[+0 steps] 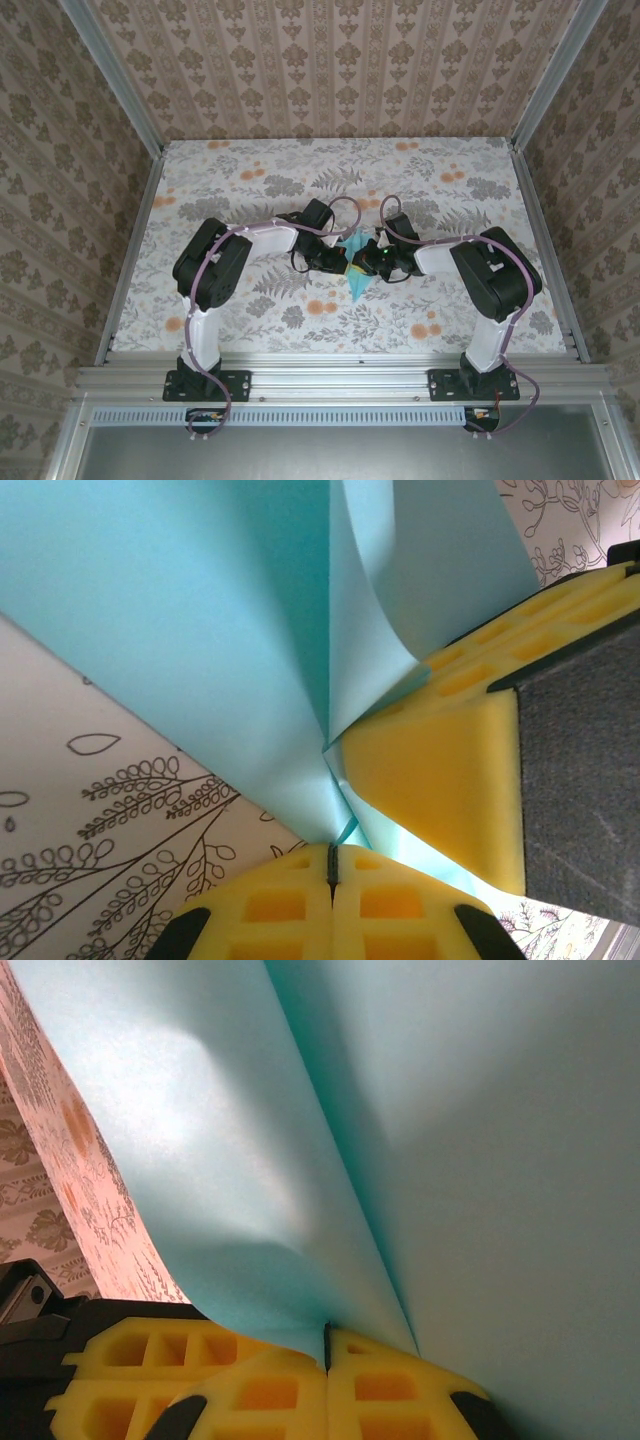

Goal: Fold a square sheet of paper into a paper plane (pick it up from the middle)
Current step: Fourth fold the wing at the center of the table.

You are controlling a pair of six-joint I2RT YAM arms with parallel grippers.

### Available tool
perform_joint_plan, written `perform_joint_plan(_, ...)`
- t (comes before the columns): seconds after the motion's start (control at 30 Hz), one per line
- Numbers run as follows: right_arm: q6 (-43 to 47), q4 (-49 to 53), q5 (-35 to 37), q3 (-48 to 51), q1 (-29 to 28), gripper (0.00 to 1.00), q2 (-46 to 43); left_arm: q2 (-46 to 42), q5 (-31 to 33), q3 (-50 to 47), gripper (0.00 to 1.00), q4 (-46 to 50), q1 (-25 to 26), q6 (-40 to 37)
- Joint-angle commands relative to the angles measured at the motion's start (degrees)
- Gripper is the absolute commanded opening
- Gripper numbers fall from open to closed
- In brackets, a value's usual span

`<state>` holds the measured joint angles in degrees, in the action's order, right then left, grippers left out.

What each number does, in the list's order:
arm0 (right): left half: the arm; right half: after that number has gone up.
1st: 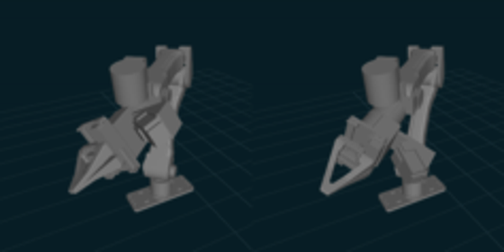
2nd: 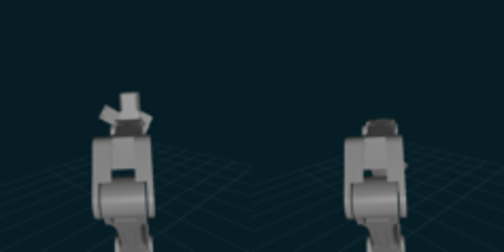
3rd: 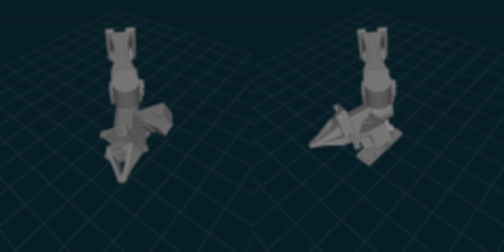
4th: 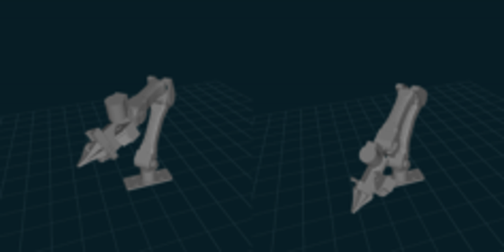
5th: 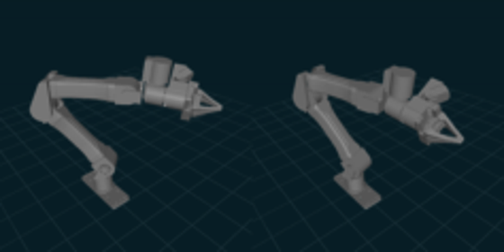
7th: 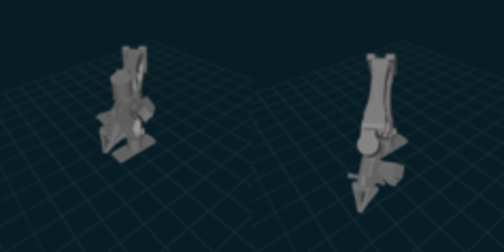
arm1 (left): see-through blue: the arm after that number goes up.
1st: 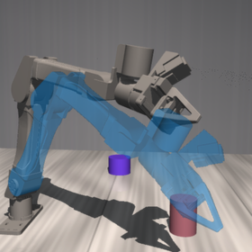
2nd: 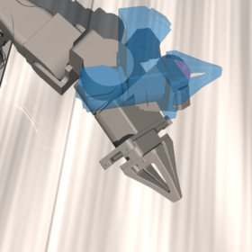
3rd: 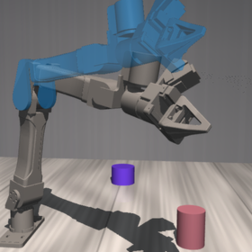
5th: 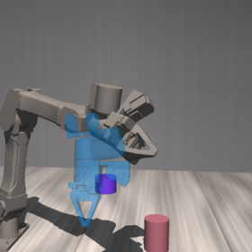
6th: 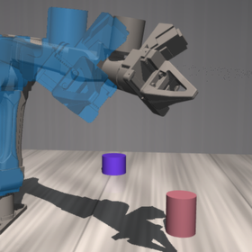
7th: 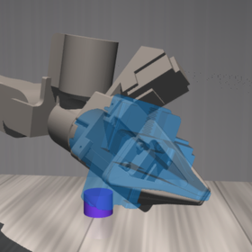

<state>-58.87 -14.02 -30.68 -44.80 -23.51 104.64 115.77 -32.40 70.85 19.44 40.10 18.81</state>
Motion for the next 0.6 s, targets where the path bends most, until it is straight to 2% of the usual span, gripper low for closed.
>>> perform_joint_plan(0.0,-2.77,-1.74,2.90,2.52,0.55,0.06,2.47,5.61,8.94,-4.05,0.00,2.62,0.33,-1.06)
perform_joint_plan(0.27,-0.75,0.53,4.06,3.08,0.63,0.08,2.68,4.41,8.42,-4.56,0.00,2.27,0.22,-0.62)
perform_joint_plan(0.37,1.85,4.32,5.31,2.69,0.57,0.11,1.98,3.47,7.65,-4.32,0.01,1.80,0.14,-0.05)
perform_joint_plan(0.57,2.45,5.15,5.29,2.70,0.45,0.20,2.00,1.69,5.80,-4.02,0.02,0.55,-0.08,1.23)
